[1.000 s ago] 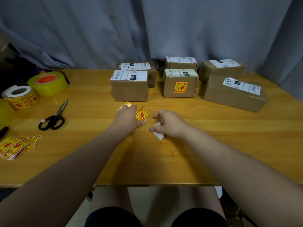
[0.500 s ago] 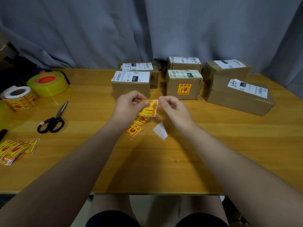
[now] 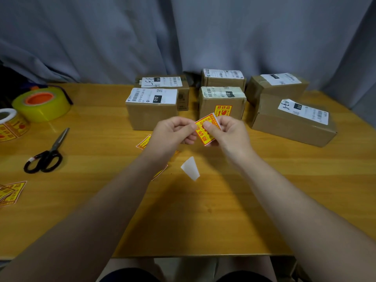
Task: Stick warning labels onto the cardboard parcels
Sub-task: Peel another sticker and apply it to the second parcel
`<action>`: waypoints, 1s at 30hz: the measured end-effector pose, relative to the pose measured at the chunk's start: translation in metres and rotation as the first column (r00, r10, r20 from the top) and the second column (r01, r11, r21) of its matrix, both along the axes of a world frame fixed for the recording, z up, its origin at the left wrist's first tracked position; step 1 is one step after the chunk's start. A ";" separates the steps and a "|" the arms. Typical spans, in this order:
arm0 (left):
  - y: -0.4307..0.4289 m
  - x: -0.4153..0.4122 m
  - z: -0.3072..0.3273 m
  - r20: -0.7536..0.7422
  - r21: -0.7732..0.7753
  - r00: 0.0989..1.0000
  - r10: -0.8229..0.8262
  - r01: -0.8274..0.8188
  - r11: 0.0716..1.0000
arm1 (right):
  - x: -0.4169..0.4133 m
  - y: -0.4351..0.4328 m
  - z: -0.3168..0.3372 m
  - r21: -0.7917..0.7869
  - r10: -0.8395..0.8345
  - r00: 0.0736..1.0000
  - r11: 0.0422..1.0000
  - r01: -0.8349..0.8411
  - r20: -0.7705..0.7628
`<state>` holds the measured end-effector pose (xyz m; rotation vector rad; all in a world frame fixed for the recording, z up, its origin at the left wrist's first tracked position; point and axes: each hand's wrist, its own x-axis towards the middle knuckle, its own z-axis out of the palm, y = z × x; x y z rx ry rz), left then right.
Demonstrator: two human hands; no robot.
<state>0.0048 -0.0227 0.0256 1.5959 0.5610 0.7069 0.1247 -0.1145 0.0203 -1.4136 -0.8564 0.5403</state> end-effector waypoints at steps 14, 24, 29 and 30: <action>0.005 0.000 0.009 -0.137 0.006 0.987 -0.088 0.090 0.996 | 0.007 -0.004 0.006 -0.037 -0.023 0.999 0.999 0.022 -0.031; 0.005 -0.002 0.010 -0.185 -0.006 0.973 -0.139 0.140 0.990 | 0.008 -0.004 0.003 -0.049 0.002 0.999 0.999 -0.004 -0.034; 0.005 -0.002 0.010 -0.193 -0.033 0.969 -0.155 0.151 0.988 | 0.010 -0.003 0.003 -0.045 0.036 0.997 0.998 -0.039 -0.065; 0.004 -0.002 0.010 -0.193 -0.037 0.968 -0.160 0.156 0.987 | 0.009 -0.003 0.003 -0.046 0.044 0.997 0.998 -0.047 -0.063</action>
